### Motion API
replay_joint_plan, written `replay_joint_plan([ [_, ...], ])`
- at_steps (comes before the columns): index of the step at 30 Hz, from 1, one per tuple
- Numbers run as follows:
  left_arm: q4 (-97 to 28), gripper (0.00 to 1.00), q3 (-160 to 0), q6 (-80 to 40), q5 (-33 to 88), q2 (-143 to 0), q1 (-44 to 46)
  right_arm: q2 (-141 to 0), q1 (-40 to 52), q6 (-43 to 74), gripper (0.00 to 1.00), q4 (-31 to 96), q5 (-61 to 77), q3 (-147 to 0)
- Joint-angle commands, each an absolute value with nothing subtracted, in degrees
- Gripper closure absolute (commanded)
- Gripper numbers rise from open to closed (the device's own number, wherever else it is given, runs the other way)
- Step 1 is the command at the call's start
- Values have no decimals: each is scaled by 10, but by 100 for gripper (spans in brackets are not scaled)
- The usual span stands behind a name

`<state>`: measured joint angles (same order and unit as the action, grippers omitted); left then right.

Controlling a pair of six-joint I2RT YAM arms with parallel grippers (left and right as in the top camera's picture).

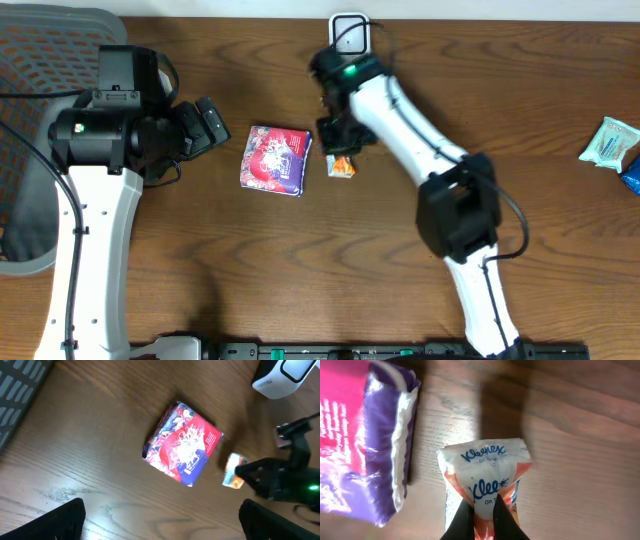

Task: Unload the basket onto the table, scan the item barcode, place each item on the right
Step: 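Grasp the orange Kleenex pack with the right gripper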

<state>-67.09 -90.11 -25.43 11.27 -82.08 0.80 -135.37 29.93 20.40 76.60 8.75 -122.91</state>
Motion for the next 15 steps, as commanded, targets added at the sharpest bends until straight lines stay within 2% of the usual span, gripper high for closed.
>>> replay_joint_plan([
  [1,-672,2,-905,-249,109,-820,6,-1353,231,90,99,764,314,-1219],
  [6,-672,2,-905,-249,109,-820,6,-1353,176,31,99,720,483,-1145],
  [10,-672,2,-905,-249,109,-820,6,-1353,140,25,97,657,562,-1059],
  [15,-672,2,-905,-249,109,-820,6,-1353,92,34,80,600,559,-973],
])
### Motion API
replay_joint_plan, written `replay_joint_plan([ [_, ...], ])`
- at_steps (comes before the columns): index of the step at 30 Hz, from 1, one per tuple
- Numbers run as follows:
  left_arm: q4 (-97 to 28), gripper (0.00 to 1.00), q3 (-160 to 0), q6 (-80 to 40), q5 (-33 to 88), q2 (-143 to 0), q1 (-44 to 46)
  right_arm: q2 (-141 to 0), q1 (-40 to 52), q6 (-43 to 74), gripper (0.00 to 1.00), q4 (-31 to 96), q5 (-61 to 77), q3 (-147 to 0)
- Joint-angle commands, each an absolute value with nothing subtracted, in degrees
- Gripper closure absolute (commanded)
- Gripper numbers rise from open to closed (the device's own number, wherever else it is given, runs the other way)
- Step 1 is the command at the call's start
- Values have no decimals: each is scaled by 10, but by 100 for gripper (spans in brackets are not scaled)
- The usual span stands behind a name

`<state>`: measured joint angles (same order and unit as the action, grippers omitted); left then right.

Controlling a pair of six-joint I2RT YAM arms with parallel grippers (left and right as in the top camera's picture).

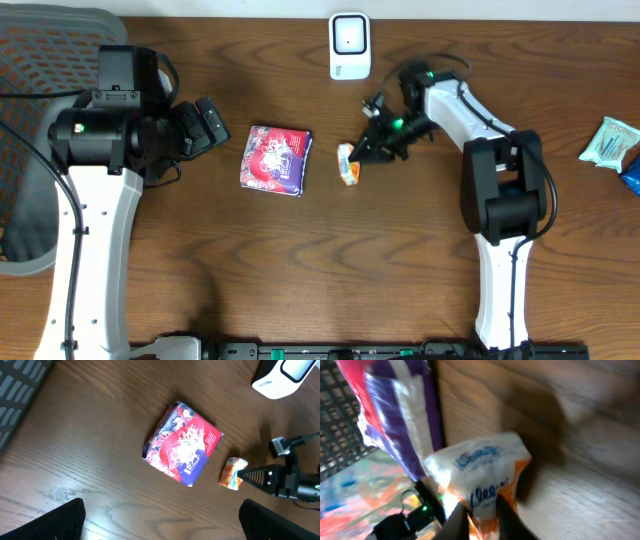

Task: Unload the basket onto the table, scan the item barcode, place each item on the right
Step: 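Grasp the orange Kleenex pack with the right gripper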

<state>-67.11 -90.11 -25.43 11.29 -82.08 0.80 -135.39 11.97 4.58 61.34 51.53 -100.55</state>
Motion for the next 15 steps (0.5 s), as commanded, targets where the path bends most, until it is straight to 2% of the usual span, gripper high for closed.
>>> replay_joint_plan([
  [1,-672,2,-905,-249,109,-820,6,-1353,84,42,73,601,544,-970],
  [4,-672,2,-905,-249,109,-820,6,-1349,55,58,67,624,474,-981],
  [10,-672,2,-905,-249,109,-820,6,-1311,27,62,63,703,363,-1044],
  [12,-672,2,-905,-249,109,-820,6,-1294,32,62,56,717,350,-1062],
  [15,-672,2,-905,-249,109,-820,6,-1273,48,61,37,716,350,-1065],
])
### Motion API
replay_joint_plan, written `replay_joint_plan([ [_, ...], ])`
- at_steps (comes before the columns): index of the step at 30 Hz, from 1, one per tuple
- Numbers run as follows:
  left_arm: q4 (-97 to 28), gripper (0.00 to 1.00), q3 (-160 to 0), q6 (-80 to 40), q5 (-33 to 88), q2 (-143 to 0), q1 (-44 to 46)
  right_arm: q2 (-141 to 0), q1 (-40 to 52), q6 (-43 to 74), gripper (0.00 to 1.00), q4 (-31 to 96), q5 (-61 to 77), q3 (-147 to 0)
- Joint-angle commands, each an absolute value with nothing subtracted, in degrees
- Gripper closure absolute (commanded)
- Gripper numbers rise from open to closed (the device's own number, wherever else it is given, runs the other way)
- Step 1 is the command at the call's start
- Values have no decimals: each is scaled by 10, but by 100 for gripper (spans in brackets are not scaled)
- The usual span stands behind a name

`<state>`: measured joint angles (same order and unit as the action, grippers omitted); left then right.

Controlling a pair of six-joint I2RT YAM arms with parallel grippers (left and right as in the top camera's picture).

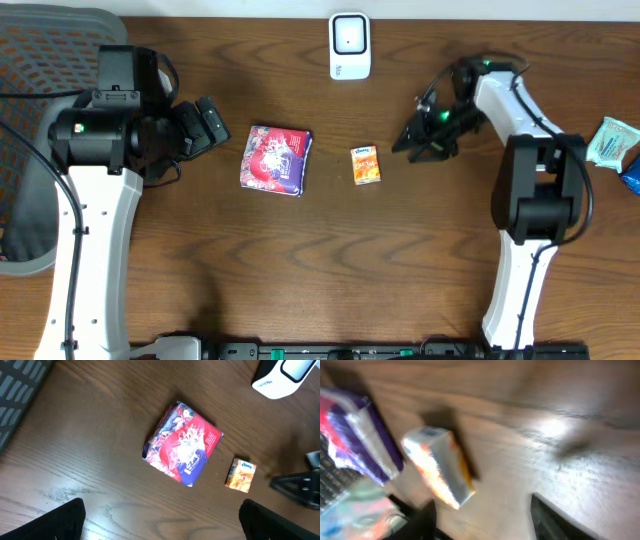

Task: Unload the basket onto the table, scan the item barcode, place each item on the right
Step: 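Grasp the orange Kleenex pack with the right gripper, then raise the Kleenex pack up to the white scanner window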

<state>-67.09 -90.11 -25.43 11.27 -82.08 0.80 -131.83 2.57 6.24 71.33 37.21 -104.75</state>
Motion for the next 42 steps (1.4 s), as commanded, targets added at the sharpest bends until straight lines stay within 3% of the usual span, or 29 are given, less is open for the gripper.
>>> replay_joint_plan([
  [1,-672,2,-905,-249,109,-820,6,-1272,52,59,35,716,350,-1065],
  [18,-672,2,-905,-249,109,-820,6,-1283,144,108,49,535,322,-901],
  [20,-672,2,-905,-249,109,-820,6,-1283,147,126,78,510,325,-879],
  [22,-672,2,-905,-249,109,-820,6,-1283,145,128,99,513,353,-879],
  [33,-672,2,-905,-249,109,-820,6,-1282,116,-19,99,561,764,-887],
  [42,-672,2,-905,-249,109,-820,6,-1282,141,-243,99,690,776,-887],
])
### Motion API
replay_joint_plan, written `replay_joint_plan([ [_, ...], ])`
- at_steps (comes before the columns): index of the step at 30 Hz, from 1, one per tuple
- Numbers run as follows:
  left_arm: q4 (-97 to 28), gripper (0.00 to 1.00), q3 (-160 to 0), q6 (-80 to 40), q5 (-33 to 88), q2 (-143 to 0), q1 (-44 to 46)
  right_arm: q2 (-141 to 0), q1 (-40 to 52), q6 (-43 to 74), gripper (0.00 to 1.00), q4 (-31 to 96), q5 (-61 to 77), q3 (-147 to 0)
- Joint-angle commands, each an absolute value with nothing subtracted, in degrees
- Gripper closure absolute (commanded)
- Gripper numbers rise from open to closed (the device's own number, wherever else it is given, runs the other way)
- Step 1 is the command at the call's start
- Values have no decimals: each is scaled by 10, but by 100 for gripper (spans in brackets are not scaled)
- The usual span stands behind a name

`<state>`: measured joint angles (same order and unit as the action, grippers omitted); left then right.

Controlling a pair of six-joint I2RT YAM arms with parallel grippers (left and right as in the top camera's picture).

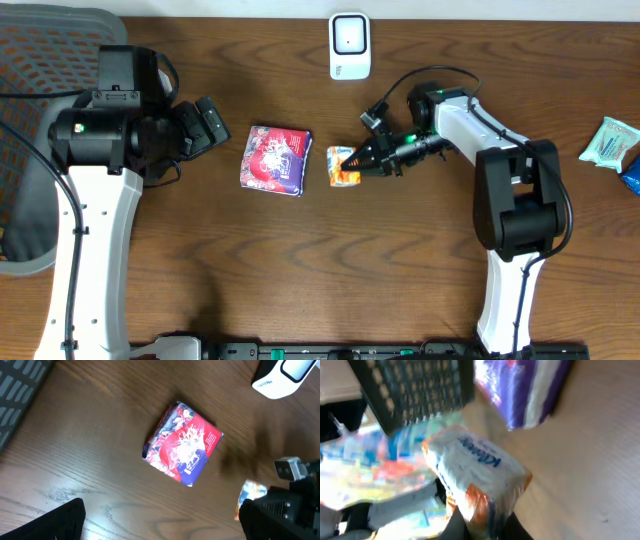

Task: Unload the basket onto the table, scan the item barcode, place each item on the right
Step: 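Raise the Kleenex pack up to the white scanner window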

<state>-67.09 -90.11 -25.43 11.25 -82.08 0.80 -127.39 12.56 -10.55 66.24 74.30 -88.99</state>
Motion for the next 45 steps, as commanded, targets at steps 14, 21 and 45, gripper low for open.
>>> replay_joint_plan([
  [14,-672,2,-905,-249,109,-820,6,-1282,211,-376,99,806,643,-942],
  [21,-672,2,-905,-249,109,-820,6,-1282,213,-61,99,708,448,-1051],
  [45,-672,2,-905,-249,109,-820,6,-1333,235,123,99,310,-201,-1245],
])
